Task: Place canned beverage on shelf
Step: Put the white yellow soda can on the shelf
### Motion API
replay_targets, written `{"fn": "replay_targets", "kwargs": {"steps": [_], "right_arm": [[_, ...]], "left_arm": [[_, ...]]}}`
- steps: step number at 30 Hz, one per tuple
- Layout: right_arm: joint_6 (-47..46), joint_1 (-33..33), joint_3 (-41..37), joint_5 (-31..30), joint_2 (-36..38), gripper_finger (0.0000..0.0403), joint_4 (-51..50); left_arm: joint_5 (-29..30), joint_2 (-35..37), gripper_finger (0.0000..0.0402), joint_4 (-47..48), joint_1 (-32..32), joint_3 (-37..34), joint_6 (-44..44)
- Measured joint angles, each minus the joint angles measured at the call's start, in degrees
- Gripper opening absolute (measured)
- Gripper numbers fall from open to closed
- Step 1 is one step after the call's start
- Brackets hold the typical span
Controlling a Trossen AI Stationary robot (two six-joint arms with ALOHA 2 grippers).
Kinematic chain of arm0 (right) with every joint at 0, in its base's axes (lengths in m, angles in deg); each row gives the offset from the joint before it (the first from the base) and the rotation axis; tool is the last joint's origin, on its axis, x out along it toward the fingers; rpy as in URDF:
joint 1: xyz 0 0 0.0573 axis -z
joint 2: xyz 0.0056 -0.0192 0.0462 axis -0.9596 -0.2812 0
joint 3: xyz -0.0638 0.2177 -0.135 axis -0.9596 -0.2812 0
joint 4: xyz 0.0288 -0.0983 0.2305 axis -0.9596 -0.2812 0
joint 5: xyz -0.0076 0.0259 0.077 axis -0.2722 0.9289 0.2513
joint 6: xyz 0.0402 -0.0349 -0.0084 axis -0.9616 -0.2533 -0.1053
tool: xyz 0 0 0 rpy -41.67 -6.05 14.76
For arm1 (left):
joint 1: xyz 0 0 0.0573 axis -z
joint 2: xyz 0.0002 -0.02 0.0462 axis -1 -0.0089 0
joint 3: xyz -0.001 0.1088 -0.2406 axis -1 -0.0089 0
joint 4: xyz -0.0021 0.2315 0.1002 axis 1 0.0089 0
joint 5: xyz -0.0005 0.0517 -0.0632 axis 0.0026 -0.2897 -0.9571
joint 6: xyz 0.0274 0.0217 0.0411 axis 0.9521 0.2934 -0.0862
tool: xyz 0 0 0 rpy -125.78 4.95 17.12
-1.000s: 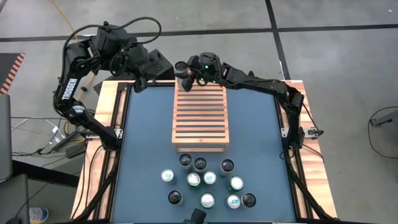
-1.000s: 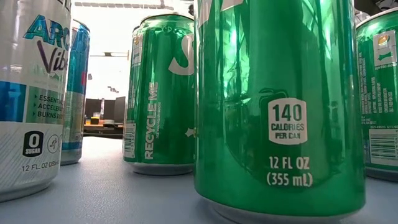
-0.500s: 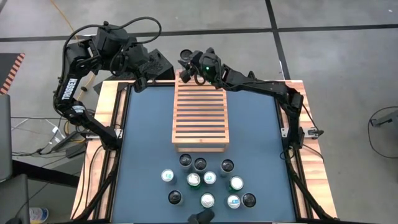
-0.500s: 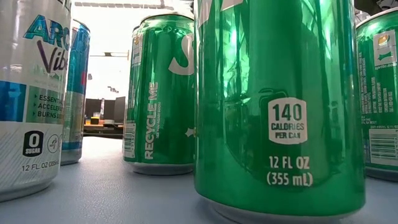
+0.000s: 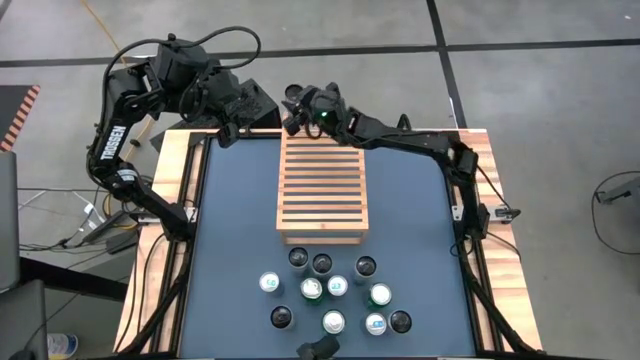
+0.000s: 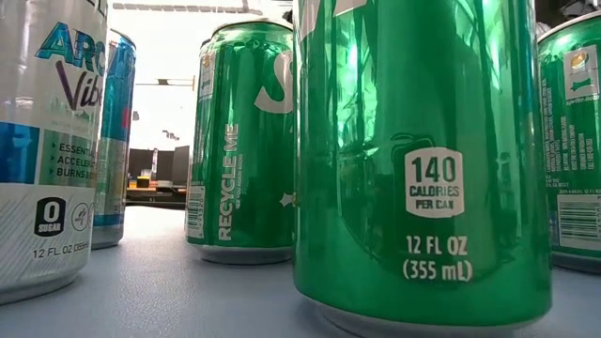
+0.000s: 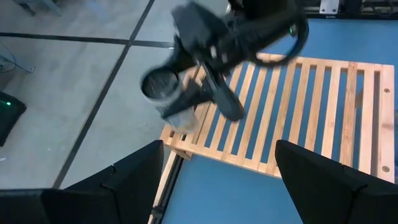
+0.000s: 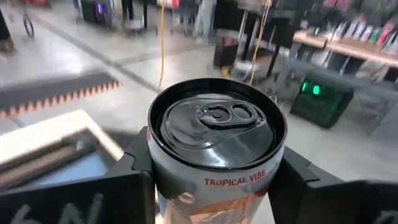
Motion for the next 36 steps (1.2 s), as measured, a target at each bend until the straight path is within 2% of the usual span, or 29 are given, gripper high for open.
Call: {"fn": "replay_targets", "kwargs": {"steps": [8,11,16,36], "right_arm": [[2.5,-0.8,6.4,-2.3,-1.8,0.0183,-2.6],[1.5,-0.7,6.5,-4.2,-1.8,0.0183,-3.3],[-6.6,0.2,6.4,-3.8,-1.6,0.0184,-7.6],[-7.7,-0.1,6.4,-1.2,-2.6,0.0187,-7.6]], "left_arm": [[0.0,0.0,0.0296,0.0,0.0,0.0,-1.1],[0.0,0.0,0.0296,0.0,0.0,0.0,-0.9],[0.0,0.0,0.0296,0.0,0.0,0.0,-0.8],[0.2,0.0,0.0296,0.0,0.0,0.0,-0.7]]}}
